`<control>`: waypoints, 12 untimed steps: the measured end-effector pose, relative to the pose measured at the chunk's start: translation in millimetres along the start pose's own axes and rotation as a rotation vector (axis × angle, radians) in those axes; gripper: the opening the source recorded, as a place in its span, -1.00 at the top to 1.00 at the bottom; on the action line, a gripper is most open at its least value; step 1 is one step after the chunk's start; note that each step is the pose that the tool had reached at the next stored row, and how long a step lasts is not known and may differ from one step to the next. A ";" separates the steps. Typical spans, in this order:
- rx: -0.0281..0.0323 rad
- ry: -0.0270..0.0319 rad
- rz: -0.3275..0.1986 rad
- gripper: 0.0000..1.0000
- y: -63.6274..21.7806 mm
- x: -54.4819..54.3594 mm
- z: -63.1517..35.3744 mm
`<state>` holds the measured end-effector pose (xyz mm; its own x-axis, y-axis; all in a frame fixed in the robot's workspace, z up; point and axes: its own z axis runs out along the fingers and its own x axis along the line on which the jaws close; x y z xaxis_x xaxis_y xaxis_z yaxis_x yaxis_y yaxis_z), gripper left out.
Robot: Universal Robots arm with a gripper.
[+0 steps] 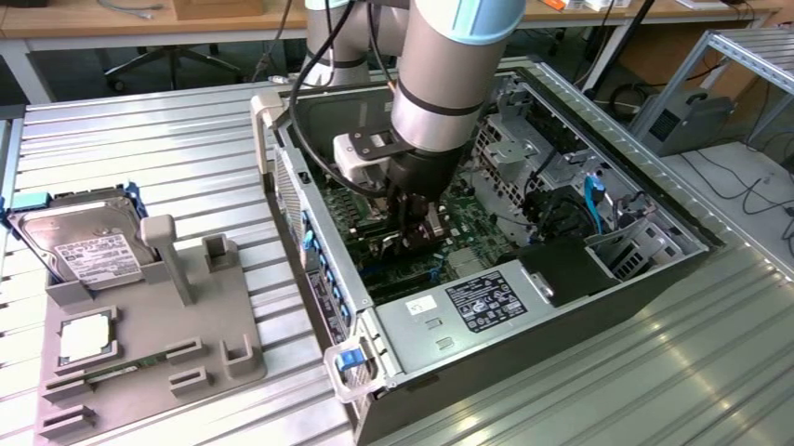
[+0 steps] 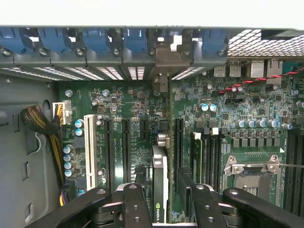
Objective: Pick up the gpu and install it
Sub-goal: 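Insert the gpu into the slot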
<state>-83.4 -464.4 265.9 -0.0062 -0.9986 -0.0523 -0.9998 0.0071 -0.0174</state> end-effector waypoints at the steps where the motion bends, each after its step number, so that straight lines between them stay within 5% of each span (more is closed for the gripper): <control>1: 0.0001 -0.0002 0.000 0.20 0.0 0.0 0.1; 7: 0.0001 -0.0002 0.000 0.20 0.0 0.0 0.1; 10: 0.0001 -0.0002 0.000 0.47 0.0 0.0 0.1; 12: 0.0001 -0.0002 0.000 0.47 0.0 0.0 0.1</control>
<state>-83.4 -464.4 265.8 -0.0062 -0.9986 -0.0525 -0.9998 0.0071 -0.0175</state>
